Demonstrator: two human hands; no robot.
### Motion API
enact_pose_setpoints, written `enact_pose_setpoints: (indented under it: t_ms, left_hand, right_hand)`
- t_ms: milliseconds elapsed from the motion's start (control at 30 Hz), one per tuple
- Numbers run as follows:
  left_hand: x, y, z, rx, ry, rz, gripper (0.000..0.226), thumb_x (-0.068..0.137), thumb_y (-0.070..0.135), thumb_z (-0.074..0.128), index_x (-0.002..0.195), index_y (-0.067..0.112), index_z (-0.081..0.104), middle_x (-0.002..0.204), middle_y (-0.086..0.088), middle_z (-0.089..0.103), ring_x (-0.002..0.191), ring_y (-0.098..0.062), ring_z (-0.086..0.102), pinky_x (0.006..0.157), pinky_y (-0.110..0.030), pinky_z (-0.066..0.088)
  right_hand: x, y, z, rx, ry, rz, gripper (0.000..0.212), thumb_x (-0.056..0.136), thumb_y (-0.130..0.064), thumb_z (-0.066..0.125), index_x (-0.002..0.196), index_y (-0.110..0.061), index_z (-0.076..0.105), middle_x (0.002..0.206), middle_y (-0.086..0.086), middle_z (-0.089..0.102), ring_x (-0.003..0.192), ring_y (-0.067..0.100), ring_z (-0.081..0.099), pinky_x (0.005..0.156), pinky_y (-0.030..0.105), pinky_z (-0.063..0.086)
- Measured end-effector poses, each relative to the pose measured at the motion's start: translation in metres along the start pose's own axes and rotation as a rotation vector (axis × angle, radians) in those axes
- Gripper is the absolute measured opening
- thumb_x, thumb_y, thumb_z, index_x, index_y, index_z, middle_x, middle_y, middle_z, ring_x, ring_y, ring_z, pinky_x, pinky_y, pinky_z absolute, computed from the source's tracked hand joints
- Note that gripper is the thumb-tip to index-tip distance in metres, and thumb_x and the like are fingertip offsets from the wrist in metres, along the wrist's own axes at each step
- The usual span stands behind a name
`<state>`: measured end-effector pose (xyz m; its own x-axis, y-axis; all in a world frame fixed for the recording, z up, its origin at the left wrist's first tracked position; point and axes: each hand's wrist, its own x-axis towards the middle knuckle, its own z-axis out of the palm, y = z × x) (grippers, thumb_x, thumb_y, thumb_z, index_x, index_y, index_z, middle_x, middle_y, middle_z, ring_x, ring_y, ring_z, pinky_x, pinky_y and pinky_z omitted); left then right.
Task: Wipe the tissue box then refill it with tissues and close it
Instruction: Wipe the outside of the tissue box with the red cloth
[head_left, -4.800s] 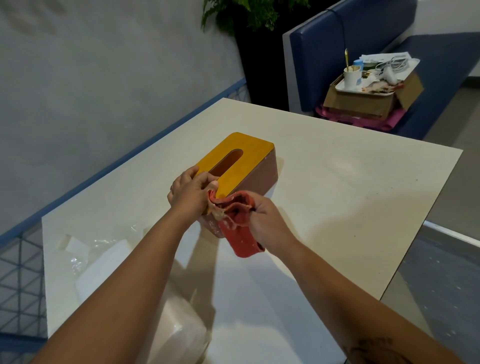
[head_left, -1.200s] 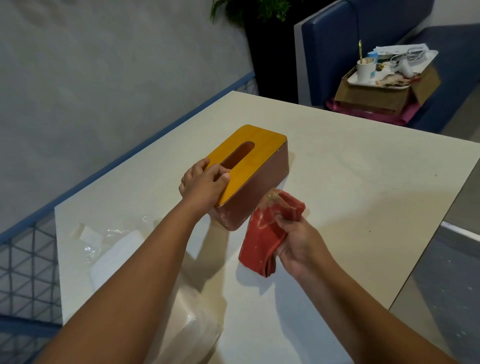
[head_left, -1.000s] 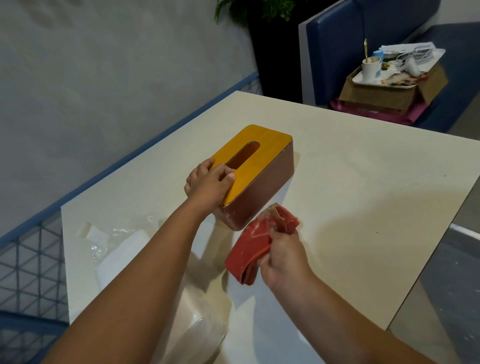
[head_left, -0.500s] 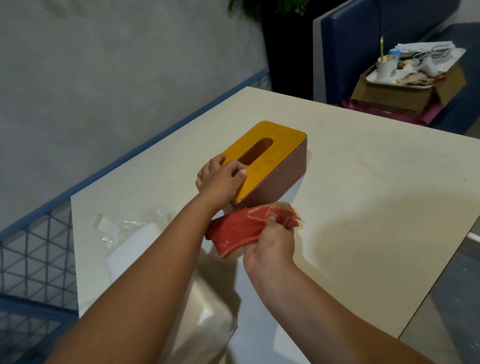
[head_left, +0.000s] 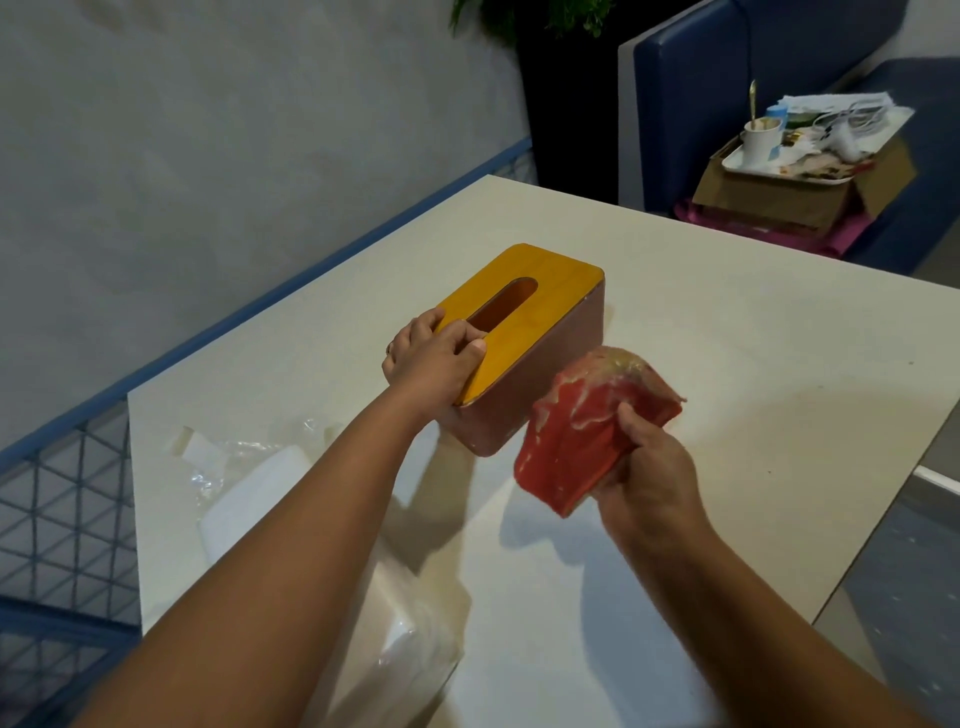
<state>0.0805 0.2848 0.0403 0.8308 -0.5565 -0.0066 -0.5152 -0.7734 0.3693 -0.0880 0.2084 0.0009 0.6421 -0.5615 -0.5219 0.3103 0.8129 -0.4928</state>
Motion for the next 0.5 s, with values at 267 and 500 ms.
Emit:
enact_pose_setpoints:
  t_ms: [267,500]
  left_hand:
    - [0.000,-0.001,0.000,0.007,0.000,-0.001,0.028,0.097,0.043,0.036,0.112,0.033,0.057,0.153,0.004,0.021,0.142,-0.023,0.013,0.112,-0.047,0.012]
    - [0.001,0.000,0.001,0.030,0.004,-0.002,0.028,0.097,0.044,0.035,0.112,0.033,0.056,0.153,0.004,0.021,0.141,-0.024,0.014,0.112,-0.048,0.013]
  right_hand:
    - [0.035,-0.031,-0.021,-0.360,-0.216,-0.150,0.048,0.075,0.023,0.048,0.111,-0.007,0.058,0.101,0.012,0.068,0.094,0.030,0.066,0.084,0.045,0.053]
    - [0.057,-0.040,-0.020,-0.342,-0.161,-0.258,0.051,0.076,0.026,0.035,0.097,-0.015,0.058,0.095,0.008,0.063,0.096,0.029,0.062,0.095,0.051,0.047]
